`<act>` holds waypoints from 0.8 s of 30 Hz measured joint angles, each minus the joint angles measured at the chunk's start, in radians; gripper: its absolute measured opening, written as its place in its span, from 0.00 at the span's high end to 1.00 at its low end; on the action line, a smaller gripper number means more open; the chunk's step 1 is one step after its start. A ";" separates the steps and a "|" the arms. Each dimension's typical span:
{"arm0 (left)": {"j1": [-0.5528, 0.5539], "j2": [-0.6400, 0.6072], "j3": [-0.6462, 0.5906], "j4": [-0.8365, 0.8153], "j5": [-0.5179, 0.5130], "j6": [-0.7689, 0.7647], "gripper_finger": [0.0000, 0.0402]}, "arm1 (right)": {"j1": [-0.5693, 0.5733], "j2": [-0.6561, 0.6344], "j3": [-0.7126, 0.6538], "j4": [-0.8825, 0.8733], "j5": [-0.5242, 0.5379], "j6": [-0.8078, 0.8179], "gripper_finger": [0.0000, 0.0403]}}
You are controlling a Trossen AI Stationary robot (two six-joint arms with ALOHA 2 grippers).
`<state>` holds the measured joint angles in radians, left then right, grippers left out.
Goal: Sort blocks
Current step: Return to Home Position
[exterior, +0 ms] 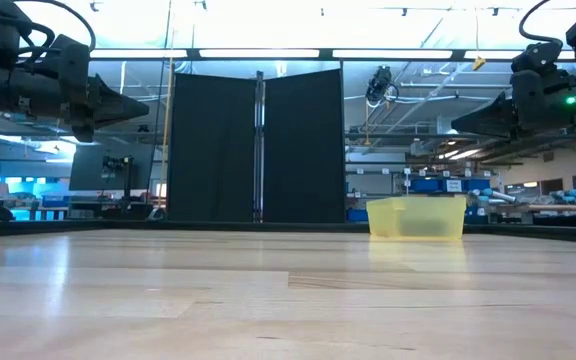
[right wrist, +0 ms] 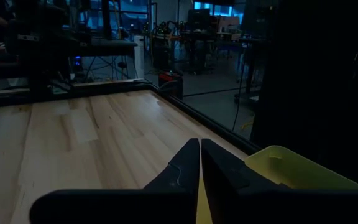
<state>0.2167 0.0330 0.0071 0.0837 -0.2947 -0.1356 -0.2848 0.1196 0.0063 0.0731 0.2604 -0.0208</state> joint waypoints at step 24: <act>0.000 0.000 0.000 0.000 0.000 0.000 0.98 | 0.000 0.000 0.000 0.000 0.000 0.000 0.94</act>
<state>0.2166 0.0333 0.0071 0.0837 -0.2946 -0.1357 -0.2846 0.1196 0.0063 0.0732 0.2600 -0.0206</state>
